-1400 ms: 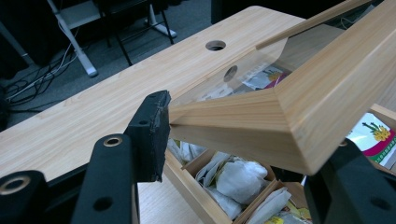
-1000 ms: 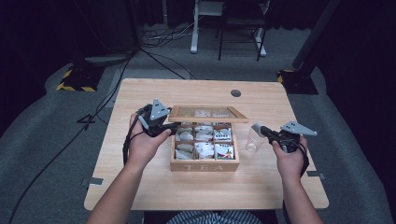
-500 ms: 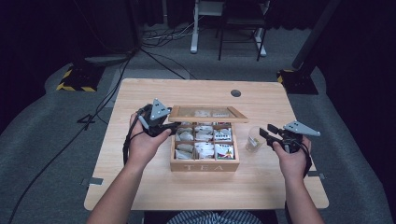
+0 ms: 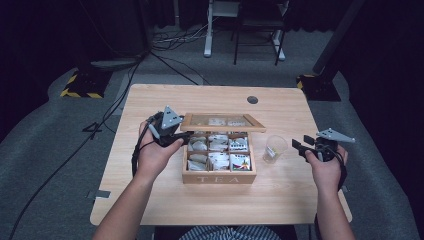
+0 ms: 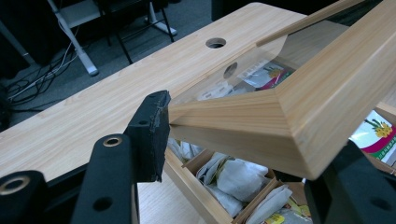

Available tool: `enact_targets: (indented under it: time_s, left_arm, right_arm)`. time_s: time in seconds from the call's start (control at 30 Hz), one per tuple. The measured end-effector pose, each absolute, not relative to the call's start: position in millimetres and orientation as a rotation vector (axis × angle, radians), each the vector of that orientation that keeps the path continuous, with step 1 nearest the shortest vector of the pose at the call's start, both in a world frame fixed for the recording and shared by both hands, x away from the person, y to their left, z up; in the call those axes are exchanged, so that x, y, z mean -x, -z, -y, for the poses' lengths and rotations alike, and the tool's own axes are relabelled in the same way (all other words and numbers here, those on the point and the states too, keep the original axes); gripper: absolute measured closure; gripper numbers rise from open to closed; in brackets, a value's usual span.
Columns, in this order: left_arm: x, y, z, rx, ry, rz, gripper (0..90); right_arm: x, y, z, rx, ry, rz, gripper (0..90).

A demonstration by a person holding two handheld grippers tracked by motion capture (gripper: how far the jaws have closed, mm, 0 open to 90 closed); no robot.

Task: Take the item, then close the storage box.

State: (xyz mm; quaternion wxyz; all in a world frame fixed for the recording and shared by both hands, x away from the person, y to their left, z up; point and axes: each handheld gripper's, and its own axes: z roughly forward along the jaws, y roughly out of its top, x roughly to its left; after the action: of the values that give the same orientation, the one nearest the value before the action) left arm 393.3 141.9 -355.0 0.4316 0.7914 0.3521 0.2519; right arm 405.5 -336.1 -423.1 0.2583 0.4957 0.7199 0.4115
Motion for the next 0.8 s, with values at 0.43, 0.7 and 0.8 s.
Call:
enact_targets:
  time_s: [0.43, 0.7, 0.8]
  left_arm:
    - [-391, 357, -141, -1.991, -0.634, -0.88, 46.9]
    - [-389, 358, -141, -2.006, -0.636, -0.879, 46.8]
    - [-388, 358, -140, -2.009, -0.639, -0.88, 46.9]
  right_arm:
    - [-413, 439, 352, -1.416, -1.077, -1.987, 41.8]
    - [-415, 438, 352, -1.431, -1.094, -1.979, 42.0]
    - [-415, 437, 351, -1.425, -1.101, -1.985, 42.0]
